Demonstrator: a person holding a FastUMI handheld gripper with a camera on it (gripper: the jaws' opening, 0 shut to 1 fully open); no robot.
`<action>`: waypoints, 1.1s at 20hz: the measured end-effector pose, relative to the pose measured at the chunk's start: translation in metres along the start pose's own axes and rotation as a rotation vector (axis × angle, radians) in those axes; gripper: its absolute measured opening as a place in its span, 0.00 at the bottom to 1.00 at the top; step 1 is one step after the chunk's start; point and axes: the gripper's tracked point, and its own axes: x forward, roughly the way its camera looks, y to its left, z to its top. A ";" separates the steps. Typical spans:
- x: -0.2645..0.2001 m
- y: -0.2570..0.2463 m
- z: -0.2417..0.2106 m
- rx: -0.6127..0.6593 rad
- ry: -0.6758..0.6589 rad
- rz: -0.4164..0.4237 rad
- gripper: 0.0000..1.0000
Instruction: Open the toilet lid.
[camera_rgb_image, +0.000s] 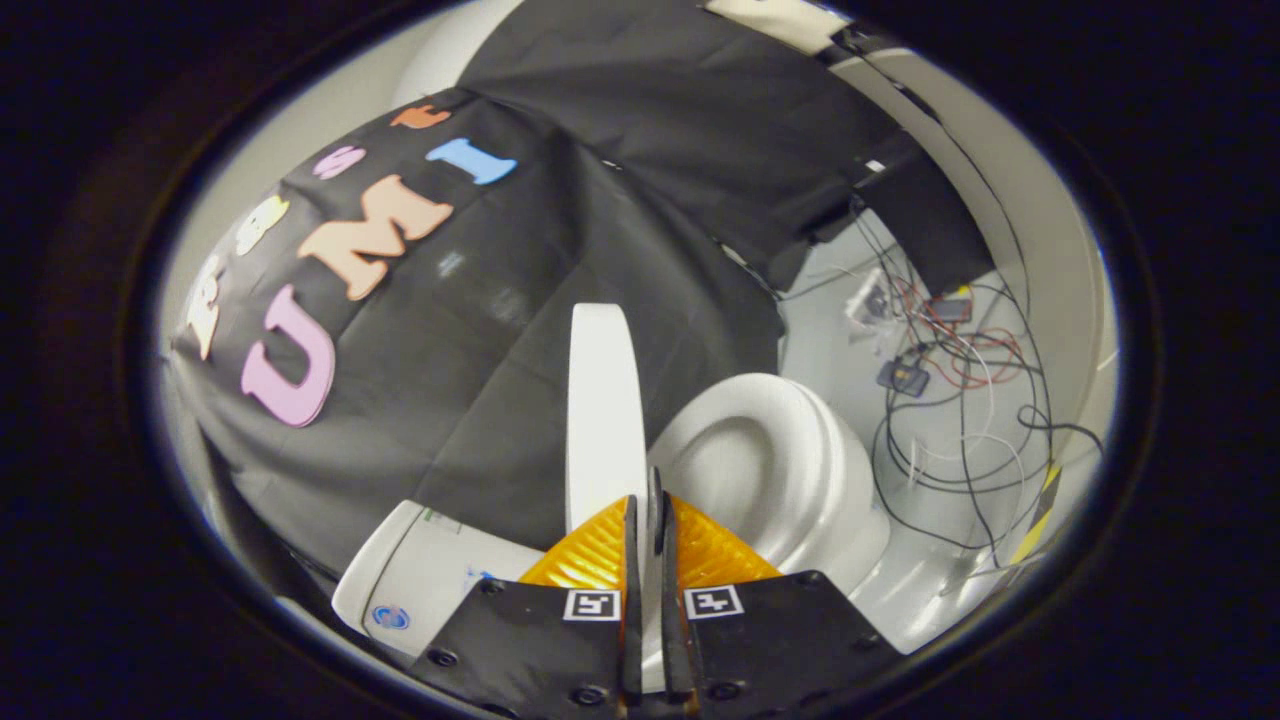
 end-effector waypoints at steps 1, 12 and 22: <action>-0.003 0.015 0.000 -0.034 0.000 0.020 0.09; -0.026 0.107 -0.015 -0.356 0.021 0.168 0.09; -0.038 0.174 -0.054 -0.522 0.056 0.343 0.16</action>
